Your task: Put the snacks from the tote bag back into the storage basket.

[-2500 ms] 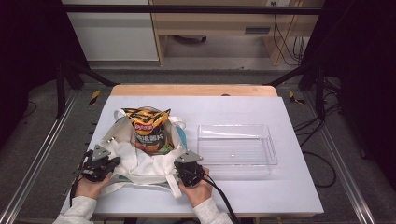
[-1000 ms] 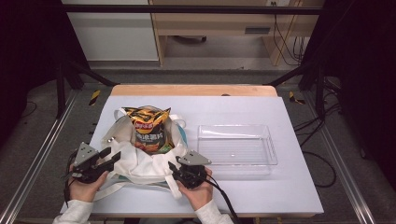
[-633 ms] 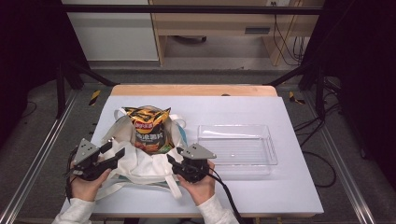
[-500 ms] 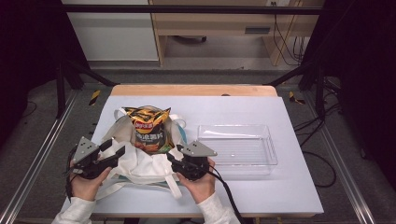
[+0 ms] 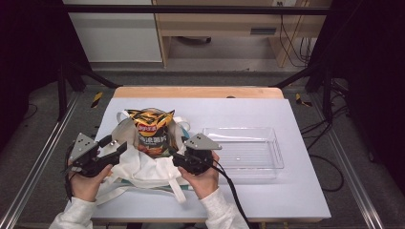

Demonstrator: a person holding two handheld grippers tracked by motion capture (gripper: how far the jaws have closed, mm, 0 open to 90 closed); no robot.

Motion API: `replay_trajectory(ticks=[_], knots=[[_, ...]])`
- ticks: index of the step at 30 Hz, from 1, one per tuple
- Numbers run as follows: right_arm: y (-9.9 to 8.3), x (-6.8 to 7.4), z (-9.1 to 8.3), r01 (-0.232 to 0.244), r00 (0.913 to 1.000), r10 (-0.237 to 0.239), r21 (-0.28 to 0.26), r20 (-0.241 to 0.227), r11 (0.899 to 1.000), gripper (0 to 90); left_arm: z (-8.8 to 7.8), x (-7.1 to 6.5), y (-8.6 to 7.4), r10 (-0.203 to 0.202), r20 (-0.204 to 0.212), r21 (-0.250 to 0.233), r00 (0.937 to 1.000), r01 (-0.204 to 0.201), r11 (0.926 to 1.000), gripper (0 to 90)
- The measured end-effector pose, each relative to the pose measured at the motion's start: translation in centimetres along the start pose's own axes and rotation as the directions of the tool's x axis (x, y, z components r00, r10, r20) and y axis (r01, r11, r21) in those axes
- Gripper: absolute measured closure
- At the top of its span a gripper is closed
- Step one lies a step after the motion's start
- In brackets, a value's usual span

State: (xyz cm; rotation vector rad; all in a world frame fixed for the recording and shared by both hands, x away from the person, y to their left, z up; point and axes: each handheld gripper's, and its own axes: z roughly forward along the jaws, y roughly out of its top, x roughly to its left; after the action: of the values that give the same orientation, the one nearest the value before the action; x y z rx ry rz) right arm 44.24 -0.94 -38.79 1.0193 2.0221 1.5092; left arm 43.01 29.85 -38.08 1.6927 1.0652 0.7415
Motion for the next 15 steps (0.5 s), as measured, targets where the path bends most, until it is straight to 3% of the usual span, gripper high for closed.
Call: replay_trajectory(ticks=[15], knots=[[0.4, 0.3, 2.3, -0.004, 1.0000, 0.004, 0.023, 0.004, 1.000, 44.2, 2.4, -0.5, 2.1, -0.002, 0.007, -0.016, 1.0000, 0.002, 0.9999, 37.4]])
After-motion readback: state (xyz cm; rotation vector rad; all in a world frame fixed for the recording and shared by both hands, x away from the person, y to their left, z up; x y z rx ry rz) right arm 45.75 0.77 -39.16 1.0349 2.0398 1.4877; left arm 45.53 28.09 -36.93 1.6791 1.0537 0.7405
